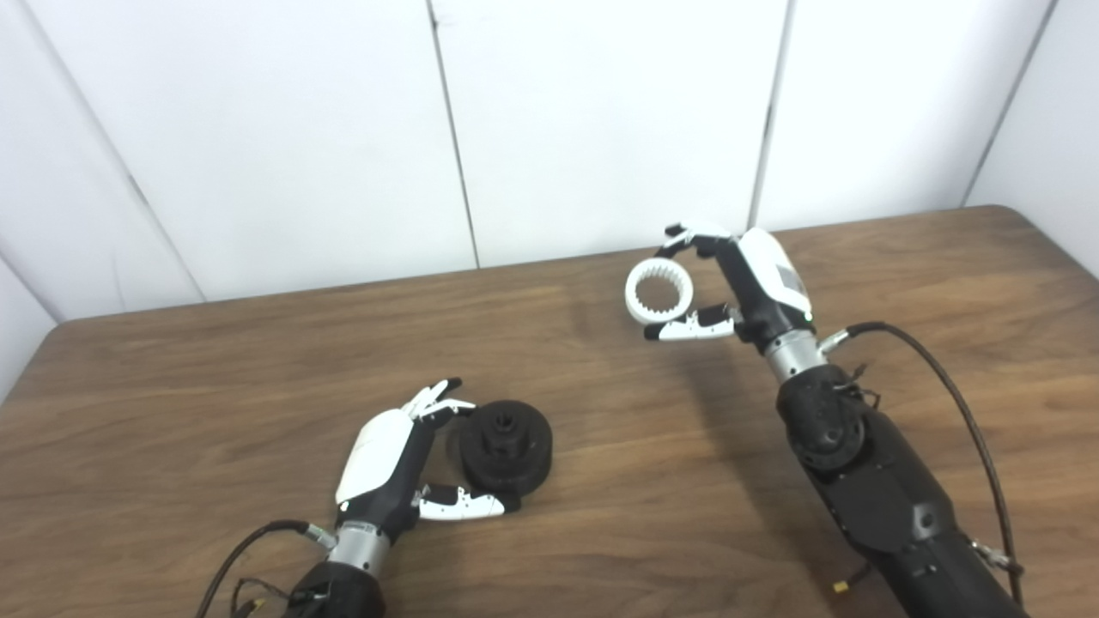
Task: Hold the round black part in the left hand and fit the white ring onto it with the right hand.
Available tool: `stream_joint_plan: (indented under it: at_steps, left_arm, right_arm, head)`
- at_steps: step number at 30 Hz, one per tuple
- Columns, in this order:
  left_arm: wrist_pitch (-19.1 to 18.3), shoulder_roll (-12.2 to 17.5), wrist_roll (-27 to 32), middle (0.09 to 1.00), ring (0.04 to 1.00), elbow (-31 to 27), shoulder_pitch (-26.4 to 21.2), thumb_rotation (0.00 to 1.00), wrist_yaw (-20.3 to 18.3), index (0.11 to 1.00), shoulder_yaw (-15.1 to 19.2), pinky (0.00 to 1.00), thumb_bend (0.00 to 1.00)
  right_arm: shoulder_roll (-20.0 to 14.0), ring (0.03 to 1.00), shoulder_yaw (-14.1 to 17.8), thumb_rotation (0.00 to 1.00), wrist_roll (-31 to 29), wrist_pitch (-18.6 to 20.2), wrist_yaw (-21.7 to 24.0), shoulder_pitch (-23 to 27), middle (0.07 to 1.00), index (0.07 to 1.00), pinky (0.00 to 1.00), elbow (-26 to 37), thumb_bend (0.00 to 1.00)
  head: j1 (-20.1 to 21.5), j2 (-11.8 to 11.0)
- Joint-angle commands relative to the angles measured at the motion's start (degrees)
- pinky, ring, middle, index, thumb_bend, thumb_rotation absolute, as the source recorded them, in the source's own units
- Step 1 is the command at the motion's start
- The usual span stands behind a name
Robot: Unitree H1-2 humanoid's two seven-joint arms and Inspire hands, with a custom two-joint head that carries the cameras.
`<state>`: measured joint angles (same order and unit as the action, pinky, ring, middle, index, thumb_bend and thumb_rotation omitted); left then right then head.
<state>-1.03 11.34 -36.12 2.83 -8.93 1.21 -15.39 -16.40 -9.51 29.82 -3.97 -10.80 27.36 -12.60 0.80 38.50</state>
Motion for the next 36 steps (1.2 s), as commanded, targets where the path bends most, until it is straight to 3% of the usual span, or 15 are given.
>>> stream_joint_plan:
  at_steps: [1,6,11,25,30,36]
  left_arm:
    - [-0.6,-0.3,-0.4,0.944,0.961,0.0,-1.0,0.35,-0.5,0.582,-0.3,0.93,0.84]
    - [-2.1,-1.2,-1.5,0.946,0.963,-0.3,-1.3,0.36,-0.8,0.587,-1.1,0.94,0.84]
    - [-2.6,-2.0,-1.8,0.952,0.968,0.0,-1.5,0.36,-0.8,0.592,-1.6,0.96,0.84]
    - [-3.0,-2.7,-2.1,0.956,0.967,0.6,-1.8,0.36,-0.2,0.593,-2.1,0.96,0.84]
    - [-2.6,-2.7,-2.1,0.954,0.965,0.9,-1.8,0.38,0.1,0.593,-2.3,0.96,0.84]
    - [-2.5,-2.8,-2.1,0.952,0.965,1.1,-1.9,0.37,0.2,0.593,-2.5,0.96,0.84]
  right_arm:
    - [0.4,0.846,1.0,0.15,-1.2,0.2,1.3,1.1,0.795,0.482,0.76,4.9,0.52]
    - [0.7,0.847,2.0,0.14,-3.9,0.5,4.4,-0.6,0.786,0.482,0.76,11.0,0.52]
    - [0.9,0.865,2.3,0.14,-5.5,0.7,7.4,-2.5,0.785,0.482,0.79,15.8,0.52]
    - [2.2,0.849,0.3,0.14,-5.4,1.7,13.9,-5.2,0.792,0.481,0.75,23.5,0.52]
    - [2.8,0.851,-1.2,0.14,-4.4,1.0,15.7,-5.5,0.792,0.48,0.72,22.8,0.52]
    - [3.8,0.864,-2.6,0.14,-4.1,1.7,17.4,-6.4,0.792,0.481,0.74,23.4,0.52]
  head:
    - [-0.4,0.0]
    - [-5.2,0.2]
    - [-7.2,0.4]
    - [-7.2,0.6]
    - [-7.2,0.7]
    - [-7.2,0.7]
